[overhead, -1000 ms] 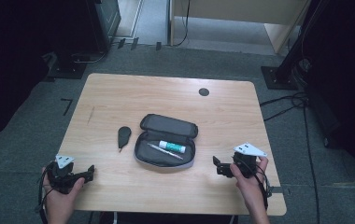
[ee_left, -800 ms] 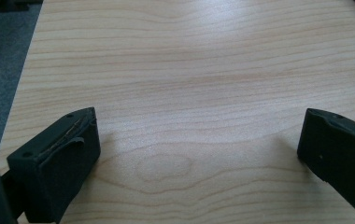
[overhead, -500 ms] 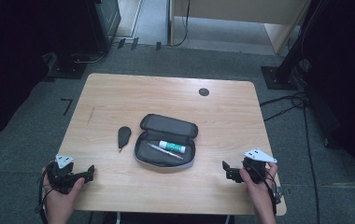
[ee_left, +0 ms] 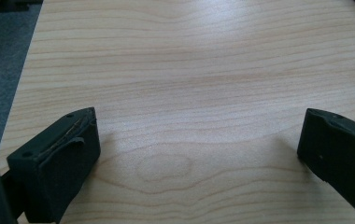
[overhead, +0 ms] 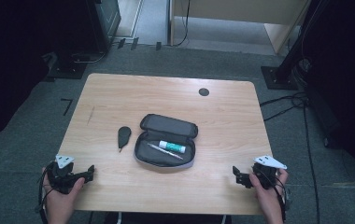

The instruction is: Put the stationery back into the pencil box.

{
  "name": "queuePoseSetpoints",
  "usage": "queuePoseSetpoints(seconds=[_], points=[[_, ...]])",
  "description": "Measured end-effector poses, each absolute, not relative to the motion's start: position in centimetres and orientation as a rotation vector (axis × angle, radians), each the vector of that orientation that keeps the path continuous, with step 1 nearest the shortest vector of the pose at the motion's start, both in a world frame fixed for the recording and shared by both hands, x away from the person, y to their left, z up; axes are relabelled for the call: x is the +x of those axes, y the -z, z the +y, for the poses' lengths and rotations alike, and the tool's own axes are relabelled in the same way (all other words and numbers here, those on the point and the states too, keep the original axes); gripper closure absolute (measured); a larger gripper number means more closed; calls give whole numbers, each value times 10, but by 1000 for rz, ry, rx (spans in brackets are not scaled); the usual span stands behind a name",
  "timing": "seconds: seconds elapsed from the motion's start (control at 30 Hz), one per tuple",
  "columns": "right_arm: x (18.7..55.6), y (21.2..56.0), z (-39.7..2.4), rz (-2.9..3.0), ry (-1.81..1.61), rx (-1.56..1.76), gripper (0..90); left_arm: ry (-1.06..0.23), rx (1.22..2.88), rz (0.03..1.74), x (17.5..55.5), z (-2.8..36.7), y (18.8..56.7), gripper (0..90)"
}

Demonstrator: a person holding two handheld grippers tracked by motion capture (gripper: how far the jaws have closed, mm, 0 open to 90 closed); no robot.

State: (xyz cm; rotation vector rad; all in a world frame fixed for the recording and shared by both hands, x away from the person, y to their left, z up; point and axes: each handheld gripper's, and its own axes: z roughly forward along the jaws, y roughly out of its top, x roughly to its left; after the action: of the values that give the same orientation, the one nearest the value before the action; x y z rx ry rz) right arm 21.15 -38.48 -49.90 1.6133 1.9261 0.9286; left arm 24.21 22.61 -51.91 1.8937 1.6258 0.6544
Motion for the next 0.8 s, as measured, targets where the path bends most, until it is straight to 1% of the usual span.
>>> queuePoseSetpoints(seconds=[0.57,0.8], points=[[197,518,-416,1891,-824,1679,0,-653,1896,1621,242,226,519,0],[199,522,-418,1897,-778,1678,0,-652,1896,1621,243,226,519,0]])
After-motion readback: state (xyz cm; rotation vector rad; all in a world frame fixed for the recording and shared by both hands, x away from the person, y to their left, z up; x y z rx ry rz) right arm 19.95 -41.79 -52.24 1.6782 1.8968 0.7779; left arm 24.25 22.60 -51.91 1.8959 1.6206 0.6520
